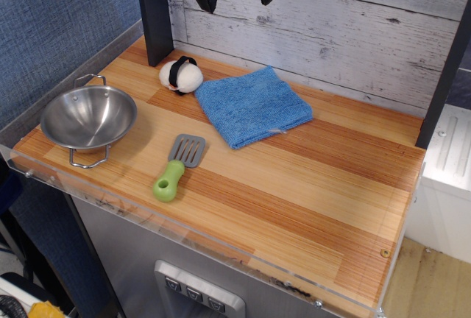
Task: Move green spatula to right side of table
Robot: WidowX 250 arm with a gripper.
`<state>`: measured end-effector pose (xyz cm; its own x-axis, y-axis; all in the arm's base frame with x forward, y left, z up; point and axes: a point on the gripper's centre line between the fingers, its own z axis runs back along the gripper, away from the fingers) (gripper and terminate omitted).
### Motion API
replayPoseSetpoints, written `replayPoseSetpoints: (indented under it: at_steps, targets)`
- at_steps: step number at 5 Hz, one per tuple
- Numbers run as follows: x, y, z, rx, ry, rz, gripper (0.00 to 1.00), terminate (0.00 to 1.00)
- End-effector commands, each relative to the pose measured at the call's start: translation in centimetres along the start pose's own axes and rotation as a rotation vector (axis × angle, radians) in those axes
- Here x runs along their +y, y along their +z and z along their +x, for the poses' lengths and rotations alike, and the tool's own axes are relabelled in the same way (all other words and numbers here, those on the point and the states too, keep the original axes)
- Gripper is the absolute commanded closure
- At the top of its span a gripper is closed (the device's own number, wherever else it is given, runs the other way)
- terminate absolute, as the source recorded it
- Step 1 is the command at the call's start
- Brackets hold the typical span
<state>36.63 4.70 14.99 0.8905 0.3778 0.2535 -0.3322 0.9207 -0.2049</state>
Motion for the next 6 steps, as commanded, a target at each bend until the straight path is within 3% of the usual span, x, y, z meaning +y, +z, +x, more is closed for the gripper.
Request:
replayPoseSetpoints:
  at_steps: [1, 2, 4, 6]
  targets:
    - [0.0, 0.0, 0.0, 0.000, 0.000, 0.000, 0.00, 0.00]
    - [1.9, 0.4, -2.7, 0.039, -0.055, -0.030, 0.00, 0.00]
    - [4.3, 1.3, -7.1, 0.026, -0.149, 0.014, 0.00, 0.00]
    - [6.6, -0.5, -10.4, 0.027, -0.157, 0.060, 0.00, 0.00]
